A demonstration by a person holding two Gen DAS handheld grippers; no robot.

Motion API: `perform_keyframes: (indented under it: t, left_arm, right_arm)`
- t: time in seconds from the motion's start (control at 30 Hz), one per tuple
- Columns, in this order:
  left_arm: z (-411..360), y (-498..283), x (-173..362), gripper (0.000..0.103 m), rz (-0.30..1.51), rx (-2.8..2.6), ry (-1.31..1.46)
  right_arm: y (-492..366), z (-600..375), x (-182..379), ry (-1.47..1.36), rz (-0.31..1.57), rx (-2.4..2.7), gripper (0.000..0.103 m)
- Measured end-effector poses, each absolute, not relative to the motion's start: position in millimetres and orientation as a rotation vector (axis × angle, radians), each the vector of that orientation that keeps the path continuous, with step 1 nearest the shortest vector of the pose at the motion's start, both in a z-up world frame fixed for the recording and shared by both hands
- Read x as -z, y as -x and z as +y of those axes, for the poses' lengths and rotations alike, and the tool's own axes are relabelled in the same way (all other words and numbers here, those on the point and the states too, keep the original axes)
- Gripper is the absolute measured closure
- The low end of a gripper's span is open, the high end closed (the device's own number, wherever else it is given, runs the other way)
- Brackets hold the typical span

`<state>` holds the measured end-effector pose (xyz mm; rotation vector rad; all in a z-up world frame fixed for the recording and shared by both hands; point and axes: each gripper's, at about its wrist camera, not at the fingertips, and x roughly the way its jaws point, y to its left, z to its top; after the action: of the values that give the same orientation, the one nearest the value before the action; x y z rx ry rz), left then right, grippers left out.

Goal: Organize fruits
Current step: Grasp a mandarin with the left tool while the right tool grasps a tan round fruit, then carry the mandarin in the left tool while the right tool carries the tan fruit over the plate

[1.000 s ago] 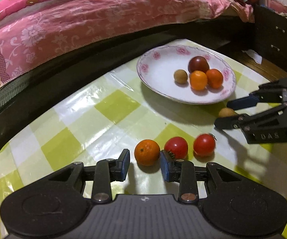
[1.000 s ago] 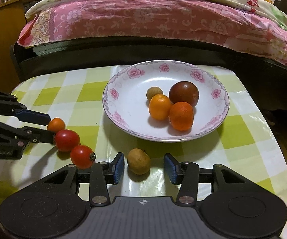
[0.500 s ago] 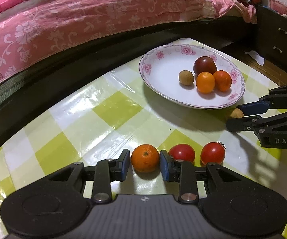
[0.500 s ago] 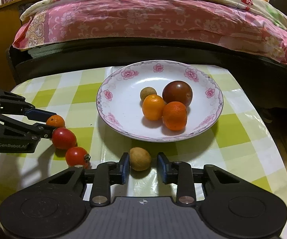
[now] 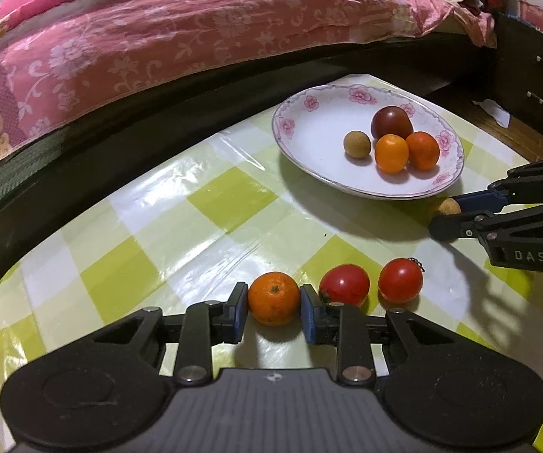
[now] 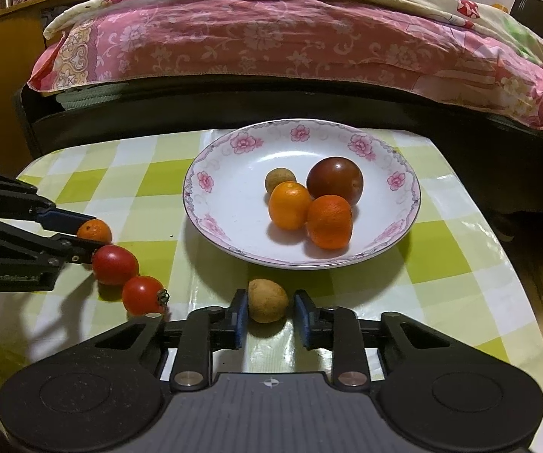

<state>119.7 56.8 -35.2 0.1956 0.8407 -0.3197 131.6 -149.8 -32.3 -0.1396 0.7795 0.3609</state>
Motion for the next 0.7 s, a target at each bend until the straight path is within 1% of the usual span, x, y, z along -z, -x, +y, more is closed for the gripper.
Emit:
perform_keyframes:
  t: [0.27, 0.53, 0.7]
  left_arm:
    - [64.4, -104.1, 40.1, 0.066, 0.848, 0.313, -0.198]
    - [58.0, -100.5, 40.5, 0.065, 0.827, 0.295, -0.237]
    - [58.1, -101.2, 40.4, 0.065, 0.835, 0.273, -0.213]
  right_arm:
    - [-130.3, -142.6, 32.6, 0.179, 0.781, -0.353, 0.083]
    - [-131.0, -139.8, 33.6, 0.199, 0.775, -0.351, 0.081]
    - [-130.5, -138.9, 33.9, 0.204, 0.774, -0.346, 0.08]
